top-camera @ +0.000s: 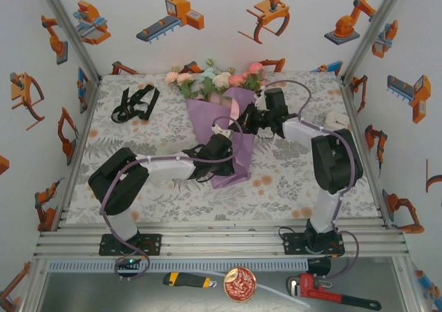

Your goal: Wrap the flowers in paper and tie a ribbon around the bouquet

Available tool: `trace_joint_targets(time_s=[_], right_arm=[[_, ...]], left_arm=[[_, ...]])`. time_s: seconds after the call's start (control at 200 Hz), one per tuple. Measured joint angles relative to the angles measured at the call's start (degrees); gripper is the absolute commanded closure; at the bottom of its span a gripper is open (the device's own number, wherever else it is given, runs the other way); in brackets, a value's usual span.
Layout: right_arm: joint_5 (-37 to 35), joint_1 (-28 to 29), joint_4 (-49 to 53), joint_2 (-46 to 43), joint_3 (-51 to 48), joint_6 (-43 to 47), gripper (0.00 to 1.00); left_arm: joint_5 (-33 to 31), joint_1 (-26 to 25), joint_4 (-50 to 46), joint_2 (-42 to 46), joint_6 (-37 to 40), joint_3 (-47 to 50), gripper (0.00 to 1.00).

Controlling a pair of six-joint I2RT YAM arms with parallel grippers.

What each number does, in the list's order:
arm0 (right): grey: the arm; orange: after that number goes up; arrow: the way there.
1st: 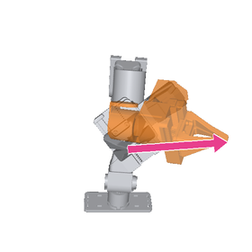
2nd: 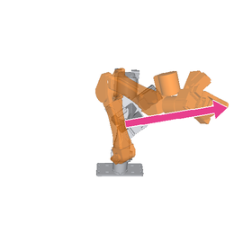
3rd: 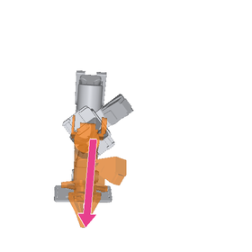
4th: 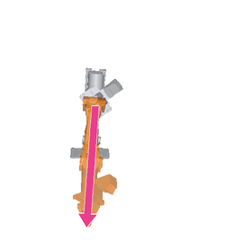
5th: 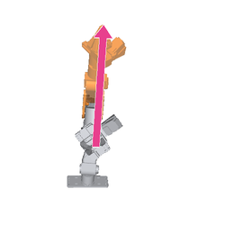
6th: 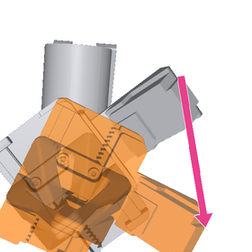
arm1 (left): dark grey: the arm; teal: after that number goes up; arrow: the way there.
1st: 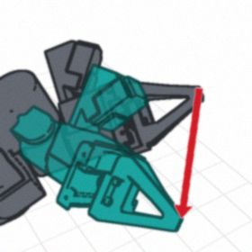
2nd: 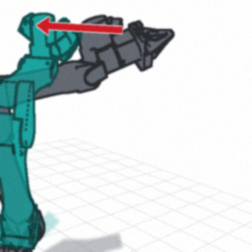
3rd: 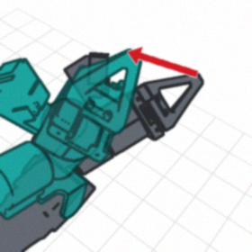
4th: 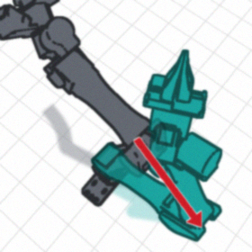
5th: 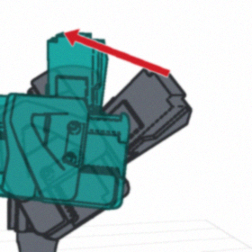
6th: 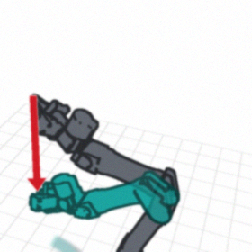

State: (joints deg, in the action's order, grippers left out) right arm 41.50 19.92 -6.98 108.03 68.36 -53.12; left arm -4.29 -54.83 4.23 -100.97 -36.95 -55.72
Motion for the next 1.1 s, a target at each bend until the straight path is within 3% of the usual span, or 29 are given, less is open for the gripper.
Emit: trace_joint_targets(time_s=[0.23,0.401,0.581,0.816,1.096], right_arm=[[0.04,0.04,0.81,0.85,1.29,0.87,1.0],[0.96,0.35,0.7,1.11,1.92,2.4,1.0],[2.27,2.71,2.67,4.02,3.43,5.75,1.0],[2.89,5.73,5.29,7.82,5.64,8.72,1.0],[2.89,7.85,9.55,9.84,8.07,13.4,1.0]], left_arm=[[-1.62,0.0,-1.07,8.5,-0.11,2.6,0.74],[-7.23,0.28,-6.47,17.14,-2.43,3.26,0.74],[-10.6,5.42,-10.14,20.39,-5.64,6.75,0.68],[-3.67,14.38,-5.16,16.46,-9.57,14.23,0.68],[3.76,15.17,3.76,10.49,-12.44,14.97,0.68]])
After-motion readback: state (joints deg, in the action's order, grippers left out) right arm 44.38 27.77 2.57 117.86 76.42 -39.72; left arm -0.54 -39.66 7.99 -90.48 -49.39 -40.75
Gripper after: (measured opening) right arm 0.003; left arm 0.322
